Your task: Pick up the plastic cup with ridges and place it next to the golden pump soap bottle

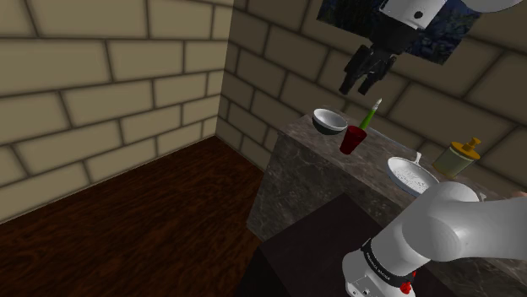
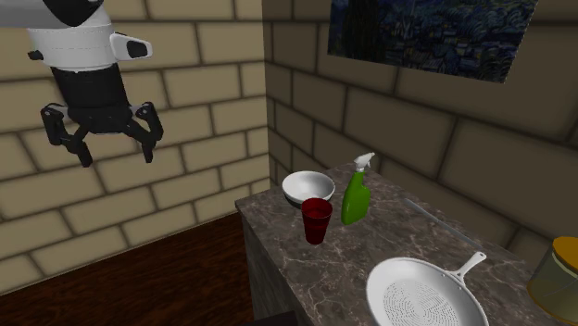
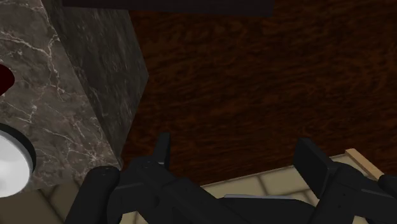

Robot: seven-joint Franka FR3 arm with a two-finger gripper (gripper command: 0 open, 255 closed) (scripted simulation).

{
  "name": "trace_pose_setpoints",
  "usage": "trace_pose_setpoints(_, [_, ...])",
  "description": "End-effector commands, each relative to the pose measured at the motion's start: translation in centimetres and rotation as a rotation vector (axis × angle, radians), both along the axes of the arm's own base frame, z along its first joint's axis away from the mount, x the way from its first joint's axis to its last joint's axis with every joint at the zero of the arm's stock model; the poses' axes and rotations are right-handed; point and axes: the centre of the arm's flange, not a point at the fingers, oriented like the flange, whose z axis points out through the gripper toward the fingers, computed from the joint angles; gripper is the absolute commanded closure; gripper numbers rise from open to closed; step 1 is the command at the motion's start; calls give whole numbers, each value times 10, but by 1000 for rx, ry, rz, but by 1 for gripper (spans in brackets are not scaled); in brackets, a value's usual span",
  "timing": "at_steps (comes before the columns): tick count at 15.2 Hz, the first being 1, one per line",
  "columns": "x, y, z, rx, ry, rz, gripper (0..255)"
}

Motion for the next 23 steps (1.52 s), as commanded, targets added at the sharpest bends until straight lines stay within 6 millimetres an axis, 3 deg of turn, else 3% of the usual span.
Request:
trace_pose_setpoints(1, [0, 0, 0, 0, 0, 0, 0])
trace_pose_setpoints(23, [47, -205, -169, -175, 33, 45, 0])
